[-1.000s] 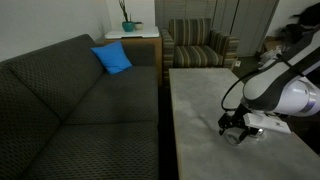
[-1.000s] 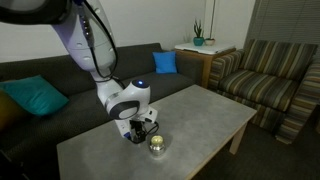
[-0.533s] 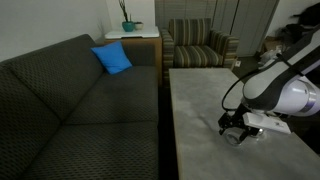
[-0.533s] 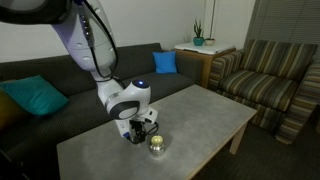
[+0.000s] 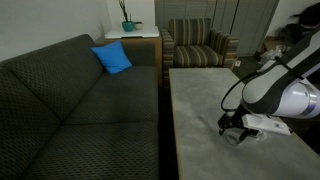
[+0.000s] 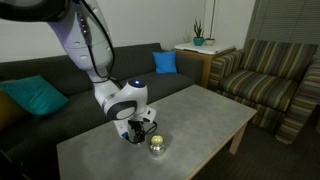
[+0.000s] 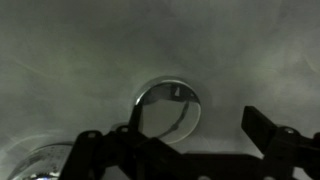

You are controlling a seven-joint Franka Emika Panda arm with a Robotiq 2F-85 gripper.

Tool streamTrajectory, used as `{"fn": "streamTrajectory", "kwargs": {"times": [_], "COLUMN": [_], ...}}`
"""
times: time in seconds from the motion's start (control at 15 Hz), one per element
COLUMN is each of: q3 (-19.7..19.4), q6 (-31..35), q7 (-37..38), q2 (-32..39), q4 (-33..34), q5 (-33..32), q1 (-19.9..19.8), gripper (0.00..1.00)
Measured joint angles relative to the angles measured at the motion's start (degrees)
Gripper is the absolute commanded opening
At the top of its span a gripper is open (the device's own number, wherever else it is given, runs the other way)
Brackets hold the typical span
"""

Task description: Use the silver lid to cover the silver tin

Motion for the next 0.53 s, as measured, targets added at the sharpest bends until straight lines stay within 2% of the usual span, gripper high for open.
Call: {"fn": "streamTrajectory", "kwargs": {"times": [0.27,0.53], "q3": [-2.96,-5.28], "q6": [5.27,7.03], "q7": [2.79,5.2], "q2": [-0.78,-2.18], "q4": [-2.97,-6.78], "q5": [0.0,0.01], "q1": [3.72,5.83], "gripper": [1.0,1.0]}}
